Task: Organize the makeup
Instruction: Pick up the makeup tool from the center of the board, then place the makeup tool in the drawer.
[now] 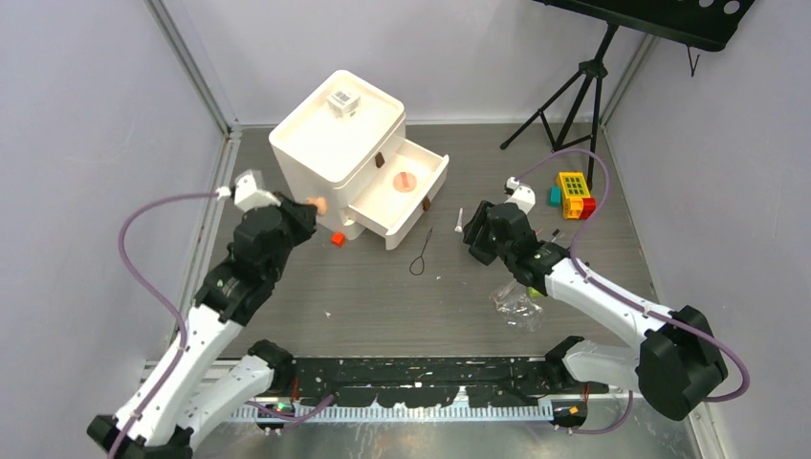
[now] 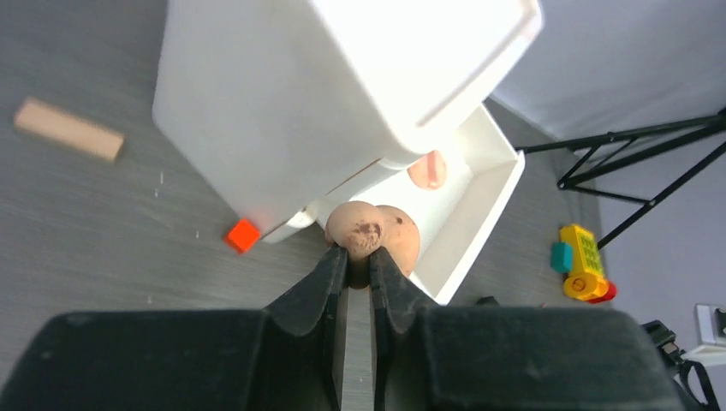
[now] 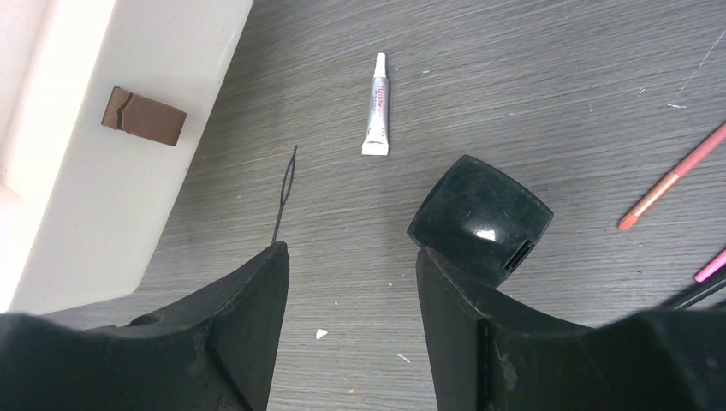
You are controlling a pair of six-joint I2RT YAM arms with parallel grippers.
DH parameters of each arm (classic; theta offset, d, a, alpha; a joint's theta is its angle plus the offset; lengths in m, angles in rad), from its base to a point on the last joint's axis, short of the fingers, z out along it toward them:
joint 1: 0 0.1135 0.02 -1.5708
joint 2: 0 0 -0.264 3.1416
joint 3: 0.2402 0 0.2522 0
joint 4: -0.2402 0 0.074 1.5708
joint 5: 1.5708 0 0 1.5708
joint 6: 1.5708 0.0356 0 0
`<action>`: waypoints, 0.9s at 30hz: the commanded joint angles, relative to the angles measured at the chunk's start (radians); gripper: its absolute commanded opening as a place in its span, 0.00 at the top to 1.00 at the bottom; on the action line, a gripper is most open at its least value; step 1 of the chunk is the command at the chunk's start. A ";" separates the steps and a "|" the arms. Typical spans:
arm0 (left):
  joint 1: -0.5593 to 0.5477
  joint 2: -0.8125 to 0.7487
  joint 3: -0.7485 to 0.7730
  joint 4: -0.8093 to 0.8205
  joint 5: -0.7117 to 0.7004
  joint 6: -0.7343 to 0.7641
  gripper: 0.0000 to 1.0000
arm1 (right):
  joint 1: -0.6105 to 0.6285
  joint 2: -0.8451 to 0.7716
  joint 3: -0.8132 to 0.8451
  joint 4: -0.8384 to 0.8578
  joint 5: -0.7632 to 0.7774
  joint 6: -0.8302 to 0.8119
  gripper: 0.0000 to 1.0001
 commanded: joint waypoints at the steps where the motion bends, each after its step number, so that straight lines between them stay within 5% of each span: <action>1: -0.060 0.217 0.248 -0.020 -0.012 0.271 0.90 | -0.003 -0.015 0.031 0.039 0.008 0.013 0.39; 15: -0.132 1.015 0.940 -0.181 0.120 0.684 0.84 | -0.005 -0.111 0.015 -0.030 0.114 -0.027 0.39; 20: -0.150 1.128 1.012 -0.226 0.142 0.735 0.80 | -0.006 -0.124 0.011 -0.039 0.135 -0.035 0.39; 27: -0.198 1.191 1.050 -0.289 0.020 0.823 0.58 | -0.009 -0.110 0.021 -0.057 0.160 -0.043 0.38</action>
